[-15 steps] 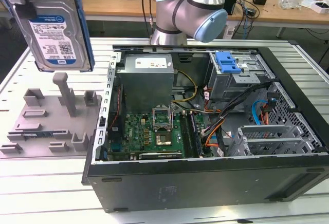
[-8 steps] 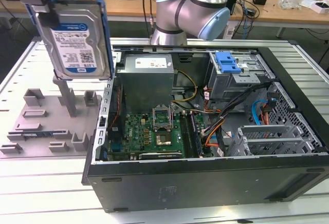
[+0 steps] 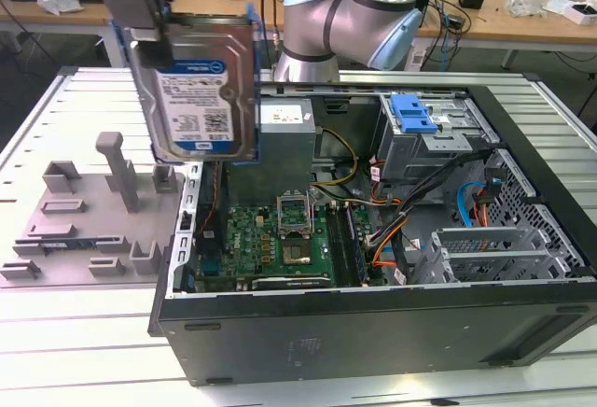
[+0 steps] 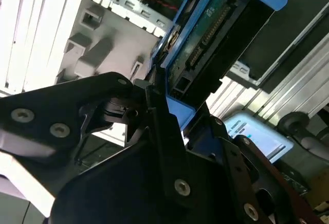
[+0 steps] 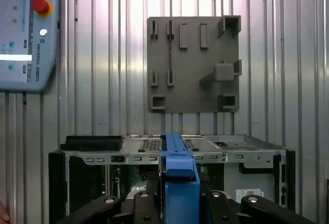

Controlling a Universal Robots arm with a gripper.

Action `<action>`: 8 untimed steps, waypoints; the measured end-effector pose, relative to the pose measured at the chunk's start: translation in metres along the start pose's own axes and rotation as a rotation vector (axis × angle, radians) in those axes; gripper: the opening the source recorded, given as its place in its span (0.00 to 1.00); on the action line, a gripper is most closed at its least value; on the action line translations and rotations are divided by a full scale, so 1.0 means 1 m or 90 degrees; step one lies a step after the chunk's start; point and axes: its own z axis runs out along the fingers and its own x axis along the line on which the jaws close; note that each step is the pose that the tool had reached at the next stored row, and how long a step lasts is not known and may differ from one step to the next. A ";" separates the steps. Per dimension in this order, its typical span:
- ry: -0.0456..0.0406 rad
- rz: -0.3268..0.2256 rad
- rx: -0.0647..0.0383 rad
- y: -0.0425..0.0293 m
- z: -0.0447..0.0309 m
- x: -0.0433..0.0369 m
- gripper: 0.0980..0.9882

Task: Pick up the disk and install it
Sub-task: 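Pick up the disk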

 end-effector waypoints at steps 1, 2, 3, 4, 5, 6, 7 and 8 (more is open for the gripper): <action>0.0000 0.000 0.000 -0.0082 -0.0002 0.0031 0.30; 0.0000 0.000 0.000 -0.0166 -0.0004 0.0063 0.30; 0.0001 0.000 0.000 -0.0249 -0.0006 0.0093 0.30; 0.0000 0.000 0.000 -0.0336 -0.0007 0.0125 0.30; 0.0000 0.000 0.000 -0.0421 -0.0010 0.0154 0.30; 0.0000 0.000 0.000 -0.0469 -0.0011 0.0171 0.30; 0.0000 0.000 0.000 -0.0513 -0.0011 0.0187 0.30; 0.0000 0.000 0.000 -0.0569 -0.0012 0.0206 0.30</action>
